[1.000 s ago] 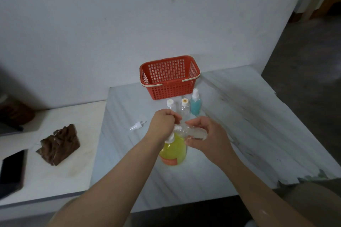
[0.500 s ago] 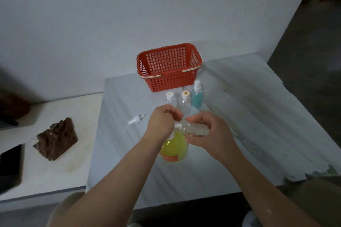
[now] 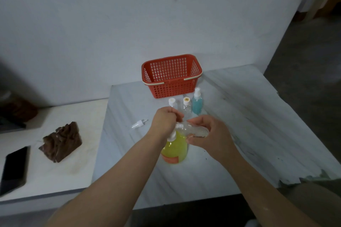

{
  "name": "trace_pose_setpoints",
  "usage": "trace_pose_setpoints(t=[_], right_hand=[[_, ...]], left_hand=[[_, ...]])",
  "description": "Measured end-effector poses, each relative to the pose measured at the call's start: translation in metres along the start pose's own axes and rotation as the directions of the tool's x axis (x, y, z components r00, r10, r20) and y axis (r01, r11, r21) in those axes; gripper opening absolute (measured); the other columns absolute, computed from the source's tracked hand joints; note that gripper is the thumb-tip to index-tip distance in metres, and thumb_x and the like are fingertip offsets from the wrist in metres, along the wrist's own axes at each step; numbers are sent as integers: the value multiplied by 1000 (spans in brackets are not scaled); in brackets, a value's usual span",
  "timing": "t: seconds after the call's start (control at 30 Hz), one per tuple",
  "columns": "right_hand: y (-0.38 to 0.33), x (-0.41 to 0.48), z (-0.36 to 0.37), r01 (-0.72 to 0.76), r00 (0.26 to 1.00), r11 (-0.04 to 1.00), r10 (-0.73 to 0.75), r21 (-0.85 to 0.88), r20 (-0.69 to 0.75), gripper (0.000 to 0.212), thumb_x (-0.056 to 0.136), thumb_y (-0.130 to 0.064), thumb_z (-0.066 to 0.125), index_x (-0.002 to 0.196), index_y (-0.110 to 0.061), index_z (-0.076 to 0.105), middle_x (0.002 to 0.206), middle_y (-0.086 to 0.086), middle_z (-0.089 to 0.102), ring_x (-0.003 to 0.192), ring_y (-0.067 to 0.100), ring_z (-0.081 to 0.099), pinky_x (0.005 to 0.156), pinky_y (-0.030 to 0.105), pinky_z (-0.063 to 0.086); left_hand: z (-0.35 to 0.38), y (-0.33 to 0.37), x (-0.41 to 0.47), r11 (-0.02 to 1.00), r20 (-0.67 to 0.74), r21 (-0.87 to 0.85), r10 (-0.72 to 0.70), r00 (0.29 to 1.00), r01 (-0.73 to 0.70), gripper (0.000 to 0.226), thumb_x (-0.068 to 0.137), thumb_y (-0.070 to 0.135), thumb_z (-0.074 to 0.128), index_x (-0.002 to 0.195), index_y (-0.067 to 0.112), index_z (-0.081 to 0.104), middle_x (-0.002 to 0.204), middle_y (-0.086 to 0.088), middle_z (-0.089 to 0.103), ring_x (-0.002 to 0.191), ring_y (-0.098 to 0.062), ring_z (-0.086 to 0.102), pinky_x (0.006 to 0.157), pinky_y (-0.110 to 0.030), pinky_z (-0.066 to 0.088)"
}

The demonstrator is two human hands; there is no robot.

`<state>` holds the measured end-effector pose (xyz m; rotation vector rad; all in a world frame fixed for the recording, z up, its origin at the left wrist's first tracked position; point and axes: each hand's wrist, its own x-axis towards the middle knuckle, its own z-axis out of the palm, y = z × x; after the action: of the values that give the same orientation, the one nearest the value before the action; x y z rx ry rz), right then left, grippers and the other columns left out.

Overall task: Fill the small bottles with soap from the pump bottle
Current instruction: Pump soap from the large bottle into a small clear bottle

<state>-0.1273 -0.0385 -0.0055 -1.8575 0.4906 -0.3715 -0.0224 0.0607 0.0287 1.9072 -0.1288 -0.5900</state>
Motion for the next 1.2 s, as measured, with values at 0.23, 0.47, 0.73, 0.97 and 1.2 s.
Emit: trace_pose_setpoints(t=[0.23,0.47,0.73,0.97,1.2], right_hand=[[2,0,2,11,1000,1000,-11,17,-5,42,51,-19,84,84,-37,65,90,-13,68,87,3,64,80,25,51],[3,1,0,14,1000,1000,-14,2,6,46,54,-9,87,85,-37,65,91,-10,68,85,1,63,78,20,49],[5,3,2,9,1000,1000,-8,-26,12,47,56,-10,86,81,-42,62,90,-13,66,85,-1,62,76,15,46],[4,-3,2,13,1000,1000,-13,-14,-5,47,55,-9,86,79,-42,63,88,-12,66,84,4,62,77,21,48],[-5,-7,0,22,1000,999,-22,-26,-16,44,58,-10,84,85,-38,63,90,-13,65,84,2,61,76,18,47]], left_hand=[[-3,-2,1,1000,2,28,1,1000,-1,32,84,-5,42,65,11,63,69,-4,62,67,-14,56,70,-27,47],[-1,-4,-2,993,-1,109,44,999,-43,39,80,-10,33,68,11,64,74,-3,64,74,-15,57,78,-29,48],[2,-7,4,993,11,116,35,999,-36,41,74,-13,30,65,10,62,73,-7,64,78,-21,59,83,-36,50],[2,-4,-1,994,5,104,22,1000,-23,39,78,-12,32,64,10,62,71,-5,63,77,-19,58,83,-34,49],[-4,4,1,994,58,92,48,997,-53,30,81,-7,43,67,11,63,68,-5,63,69,-15,56,76,-31,47]])
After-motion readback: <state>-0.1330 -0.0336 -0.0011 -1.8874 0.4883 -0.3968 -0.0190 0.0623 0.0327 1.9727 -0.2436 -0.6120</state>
